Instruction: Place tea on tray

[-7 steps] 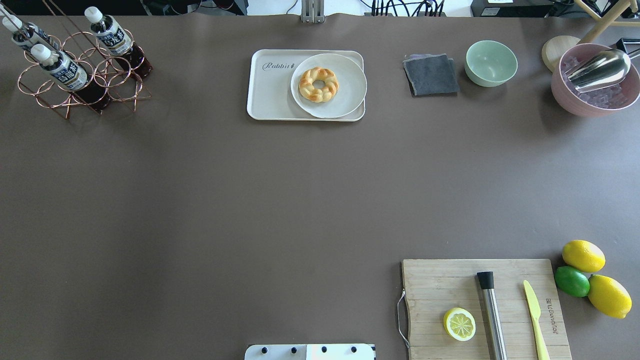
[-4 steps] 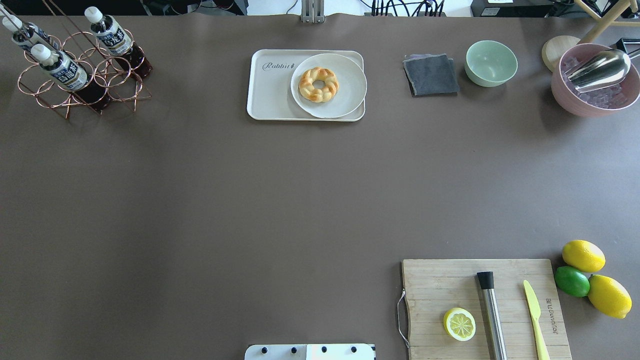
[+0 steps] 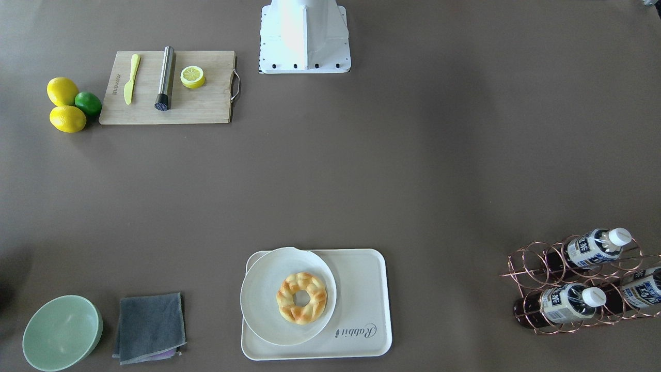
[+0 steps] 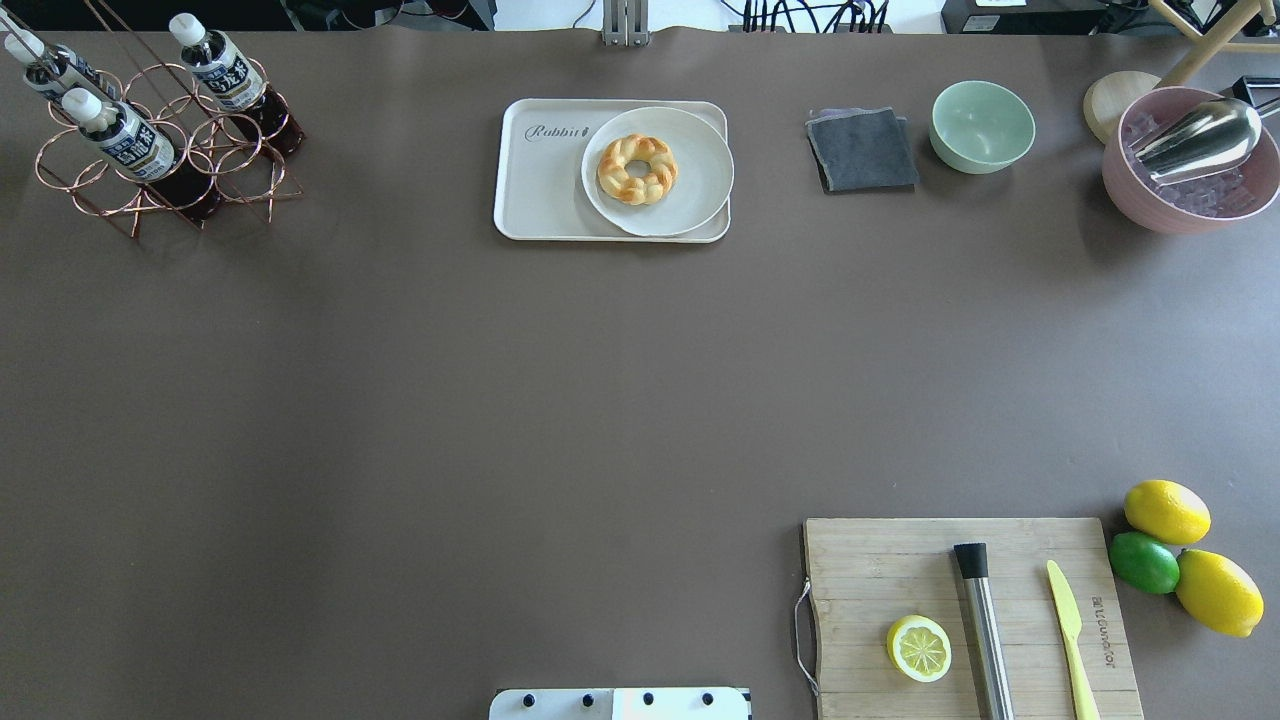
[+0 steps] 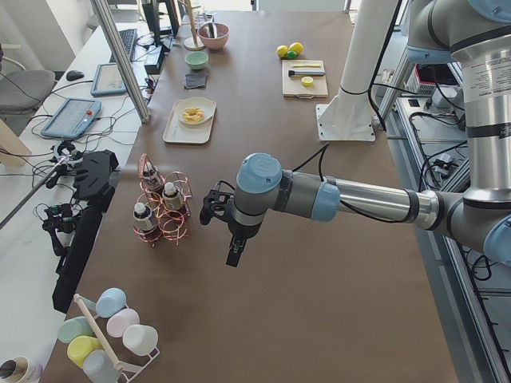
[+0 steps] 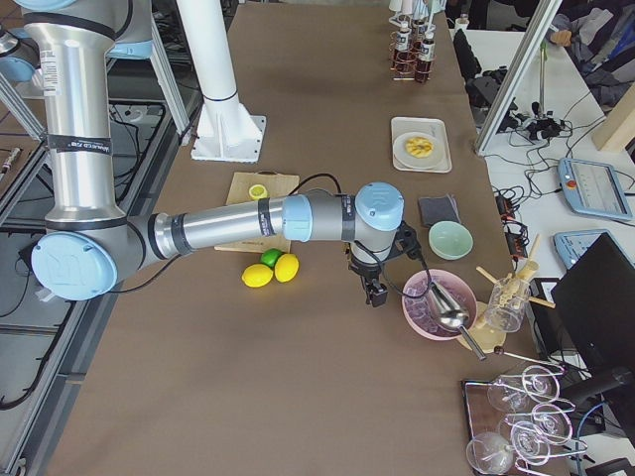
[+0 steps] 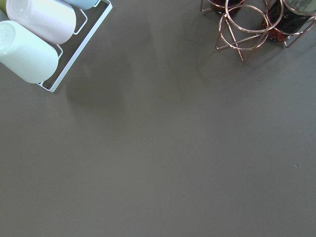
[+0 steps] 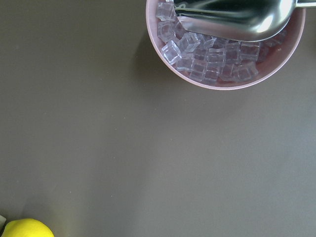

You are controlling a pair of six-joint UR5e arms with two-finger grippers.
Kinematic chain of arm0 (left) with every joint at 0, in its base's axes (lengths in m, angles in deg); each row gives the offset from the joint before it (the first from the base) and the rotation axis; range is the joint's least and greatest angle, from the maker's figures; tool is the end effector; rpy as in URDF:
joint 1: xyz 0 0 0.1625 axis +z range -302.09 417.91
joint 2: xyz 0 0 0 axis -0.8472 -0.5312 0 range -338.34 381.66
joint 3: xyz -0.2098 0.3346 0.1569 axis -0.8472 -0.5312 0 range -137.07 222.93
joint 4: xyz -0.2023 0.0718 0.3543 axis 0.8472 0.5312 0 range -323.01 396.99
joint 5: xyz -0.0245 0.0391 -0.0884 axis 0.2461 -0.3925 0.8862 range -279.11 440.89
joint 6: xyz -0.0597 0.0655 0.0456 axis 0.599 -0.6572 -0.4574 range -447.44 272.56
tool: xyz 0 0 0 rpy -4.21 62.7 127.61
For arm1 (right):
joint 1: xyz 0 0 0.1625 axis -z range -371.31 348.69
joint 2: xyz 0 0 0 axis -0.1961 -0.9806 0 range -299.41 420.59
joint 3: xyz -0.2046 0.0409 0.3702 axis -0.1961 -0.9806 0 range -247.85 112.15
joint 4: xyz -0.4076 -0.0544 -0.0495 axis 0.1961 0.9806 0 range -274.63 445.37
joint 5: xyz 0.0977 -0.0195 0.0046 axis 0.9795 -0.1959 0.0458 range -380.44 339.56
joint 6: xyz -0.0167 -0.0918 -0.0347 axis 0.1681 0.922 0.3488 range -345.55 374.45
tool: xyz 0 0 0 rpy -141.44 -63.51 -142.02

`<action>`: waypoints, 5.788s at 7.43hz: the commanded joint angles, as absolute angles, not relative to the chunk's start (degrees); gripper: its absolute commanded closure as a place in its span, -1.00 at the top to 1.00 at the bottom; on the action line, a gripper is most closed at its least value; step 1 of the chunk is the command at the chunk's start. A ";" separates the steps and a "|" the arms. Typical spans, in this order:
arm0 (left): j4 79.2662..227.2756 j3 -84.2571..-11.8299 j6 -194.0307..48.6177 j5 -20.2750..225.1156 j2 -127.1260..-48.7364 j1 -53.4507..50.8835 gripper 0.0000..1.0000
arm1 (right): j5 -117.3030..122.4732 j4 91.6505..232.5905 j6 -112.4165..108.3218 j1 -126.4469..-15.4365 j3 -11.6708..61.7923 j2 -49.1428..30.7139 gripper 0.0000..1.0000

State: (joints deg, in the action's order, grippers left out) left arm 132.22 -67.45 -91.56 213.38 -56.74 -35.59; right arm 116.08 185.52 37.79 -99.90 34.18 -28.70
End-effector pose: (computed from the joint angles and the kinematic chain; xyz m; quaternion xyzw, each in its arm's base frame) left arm -0.0913 -0.4120 0.5661 0.1373 0.3513 0.0492 0.9248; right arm 0.0490 -0.4919 0.5649 0.0954 -0.3836 -0.2055 0.8953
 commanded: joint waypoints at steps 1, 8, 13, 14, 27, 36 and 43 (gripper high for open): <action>134.88 -67.90 -79.86 213.69 -61.72 -30.71 0.93 | 116.32 185.39 37.92 -99.90 34.37 -29.05 1.00; 145.36 -59.47 -49.23 202.66 -78.87 -15.06 0.93 | 123.61 175.55 35.83 -99.64 33.32 -33.81 1.00; 161.09 -46.12 -43.76 199.45 -82.31 -12.67 0.88 | 124.06 175.46 31.15 -99.29 33.40 -33.80 0.99; 162.75 -44.54 -43.67 197.89 -83.53 -11.71 0.87 | 124.06 175.46 31.15 -99.29 33.40 -33.80 0.99; 150.00 -60.46 -48.91 203.93 -82.42 -21.52 -1.00 | 123.97 175.37 31.15 -98.85 33.40 -33.71 0.99; 111.30 -79.51 -13.03 173.42 -103.88 23.30 -1.00 | 123.88 175.46 27.81 -97.44 33.32 -31.69 0.99; 110.74 -68.17 -1.57 159.64 -114.83 37.96 -1.00 | 123.88 175.46 27.73 -97.44 32.97 -31.78 0.99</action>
State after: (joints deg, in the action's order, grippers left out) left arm 111.18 -69.39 -1.99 161.77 -114.32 36.24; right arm 123.88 175.46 27.73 -97.40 33.05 -31.78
